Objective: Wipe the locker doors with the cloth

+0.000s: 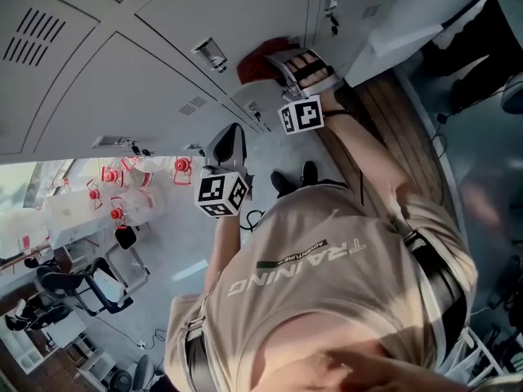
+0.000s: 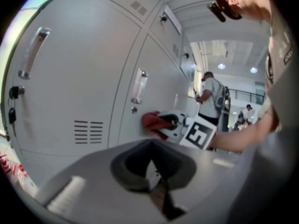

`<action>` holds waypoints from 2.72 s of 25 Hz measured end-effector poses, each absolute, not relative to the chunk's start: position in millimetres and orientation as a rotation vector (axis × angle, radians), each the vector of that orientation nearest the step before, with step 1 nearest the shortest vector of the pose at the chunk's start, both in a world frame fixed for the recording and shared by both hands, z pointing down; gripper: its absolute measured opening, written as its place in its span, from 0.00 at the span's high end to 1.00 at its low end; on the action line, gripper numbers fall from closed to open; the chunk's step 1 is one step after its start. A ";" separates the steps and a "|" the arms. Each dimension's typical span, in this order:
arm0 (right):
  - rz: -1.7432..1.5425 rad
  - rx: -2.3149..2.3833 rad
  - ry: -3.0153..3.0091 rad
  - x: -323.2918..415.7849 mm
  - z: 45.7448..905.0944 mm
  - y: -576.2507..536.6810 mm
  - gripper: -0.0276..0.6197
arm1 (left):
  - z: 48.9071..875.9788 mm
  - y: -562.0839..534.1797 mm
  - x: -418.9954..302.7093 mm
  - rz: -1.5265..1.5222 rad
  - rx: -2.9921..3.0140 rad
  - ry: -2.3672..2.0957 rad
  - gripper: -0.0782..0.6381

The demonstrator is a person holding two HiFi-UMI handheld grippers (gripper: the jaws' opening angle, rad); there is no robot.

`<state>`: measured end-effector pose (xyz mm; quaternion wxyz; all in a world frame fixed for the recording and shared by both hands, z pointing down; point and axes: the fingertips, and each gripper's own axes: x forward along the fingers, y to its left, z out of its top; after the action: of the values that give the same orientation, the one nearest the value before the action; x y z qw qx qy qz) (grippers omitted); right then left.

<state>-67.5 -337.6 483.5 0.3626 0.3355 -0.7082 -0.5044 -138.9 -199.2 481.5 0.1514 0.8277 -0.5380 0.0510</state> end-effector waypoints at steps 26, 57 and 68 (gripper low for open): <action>-1.270 0.962 -1.819 0.7 404.2 -298.9 0.85 | 477.8 -214.1 -111.2 0.153 2.457 -1.461 0.88; -1.570 1.152 -1.773 11.7 290.9 -375.3 0.85 | 486.4 -307.0 -94.9 0.131 2.392 -1.542 0.88; -1.248 0.965 -1.961 15.2 442.5 -374.7 0.85 | 500.4 -291.4 -93.9 0.195 2.345 -1.592 0.88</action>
<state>15.2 -374.7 442.5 0.3074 0.3648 -0.7415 -0.4718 -93.9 -291.4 500.4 0.1500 0.8161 -0.5540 0.0678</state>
